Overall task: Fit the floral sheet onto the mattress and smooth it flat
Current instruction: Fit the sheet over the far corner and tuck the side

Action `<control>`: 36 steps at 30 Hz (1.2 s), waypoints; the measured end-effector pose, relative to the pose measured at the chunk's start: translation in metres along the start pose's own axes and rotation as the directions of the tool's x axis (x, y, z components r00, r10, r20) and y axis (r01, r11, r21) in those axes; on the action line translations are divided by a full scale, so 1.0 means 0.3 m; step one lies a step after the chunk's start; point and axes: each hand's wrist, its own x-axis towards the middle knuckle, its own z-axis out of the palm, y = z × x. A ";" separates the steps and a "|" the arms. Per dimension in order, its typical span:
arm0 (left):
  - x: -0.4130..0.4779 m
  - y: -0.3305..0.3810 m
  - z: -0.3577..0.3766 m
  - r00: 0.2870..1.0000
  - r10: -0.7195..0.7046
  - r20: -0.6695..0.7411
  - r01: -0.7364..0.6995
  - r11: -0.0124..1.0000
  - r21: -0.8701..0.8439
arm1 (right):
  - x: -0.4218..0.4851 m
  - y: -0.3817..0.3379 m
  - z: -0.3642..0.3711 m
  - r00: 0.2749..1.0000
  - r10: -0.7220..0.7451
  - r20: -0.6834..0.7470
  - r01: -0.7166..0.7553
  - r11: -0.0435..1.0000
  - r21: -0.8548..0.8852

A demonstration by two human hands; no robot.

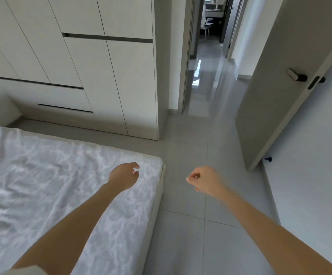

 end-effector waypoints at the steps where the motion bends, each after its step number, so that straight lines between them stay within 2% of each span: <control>1: 0.092 0.017 -0.008 1.000 -0.022 -0.001 0.022 1.000 -0.013 | 0.088 0.004 -0.034 1.000 -0.017 0.009 0.017 1.000 -0.007; 6: 0.538 0.085 -0.046 0.988 -0.150 -0.040 0.145 0.984 -0.103 | 0.571 0.013 -0.188 0.992 -0.109 0.064 0.112 0.993 -0.032; 11: 0.910 0.108 -0.054 0.930 -0.357 -0.084 0.326 0.909 -0.259 | 1.086 -0.021 -0.299 0.944 -0.289 0.161 0.307 0.946 -0.104; 18: 1.147 0.013 -0.094 0.724 -0.687 -0.065 0.596 0.670 -0.442 | 1.668 -0.236 -0.347 0.796 -0.459 0.395 0.546 0.827 -0.138; 24: 1.371 -0.250 -0.169 0.517 -0.853 -0.065 0.728 0.479 -0.489 | 2.078 -0.517 -0.229 0.652 -0.513 0.558 0.652 0.755 -0.069; 27: 1.523 -0.379 -0.227 0.434 -0.900 -0.044 0.765 0.394 -0.510 | 2.273 -0.654 -0.176 0.639 -0.497 0.587 0.610 0.792 0.006; 30: 1.654 -0.477 -0.269 0.384 -0.923 -0.021 0.785 0.339 -0.518 | 2.458 -0.778 -0.111 0.632 -0.474 0.613 0.565 0.824 0.055; 36: 1.833 -0.665 -0.306 0.242 -0.969 0.051 0.815 0.174 -0.553 | 2.776 -1.033 0.130 0.607 -0.374 0.701 0.380 0.911 0.158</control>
